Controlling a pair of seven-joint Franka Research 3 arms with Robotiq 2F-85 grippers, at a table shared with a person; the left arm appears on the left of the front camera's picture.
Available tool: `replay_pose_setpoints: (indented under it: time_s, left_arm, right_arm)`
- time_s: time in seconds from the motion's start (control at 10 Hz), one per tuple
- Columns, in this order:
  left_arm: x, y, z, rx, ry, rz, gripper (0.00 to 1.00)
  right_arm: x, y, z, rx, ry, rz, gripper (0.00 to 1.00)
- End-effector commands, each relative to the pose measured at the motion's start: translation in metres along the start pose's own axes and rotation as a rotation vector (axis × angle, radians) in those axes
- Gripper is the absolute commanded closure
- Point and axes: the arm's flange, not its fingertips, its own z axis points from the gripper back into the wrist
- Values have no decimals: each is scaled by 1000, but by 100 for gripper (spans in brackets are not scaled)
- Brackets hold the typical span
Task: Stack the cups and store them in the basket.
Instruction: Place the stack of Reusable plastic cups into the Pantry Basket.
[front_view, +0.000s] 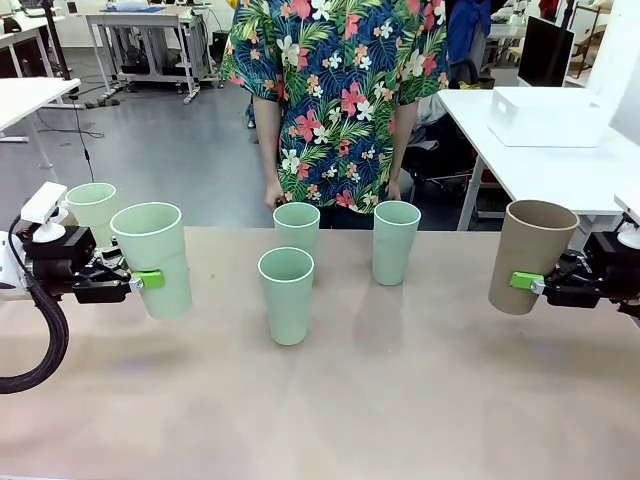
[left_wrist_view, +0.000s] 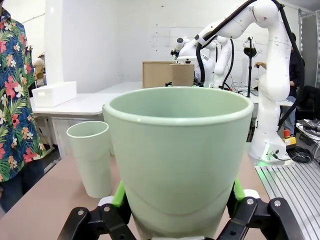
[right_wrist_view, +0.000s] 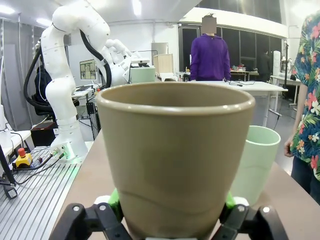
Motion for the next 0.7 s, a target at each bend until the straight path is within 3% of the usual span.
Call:
replay_pose_setpoints:
  time_s: [0.0, 0.6]
  left_arm:
    - [1, 0, -1, -3, -2, 7, 13]
    - [1, 0, -1, -3, -2, 7, 13]
  right_arm:
    - [2, -1, 0, -12, -3, 2, 17]
    - [2, -1, 0, -12, -3, 2, 17]
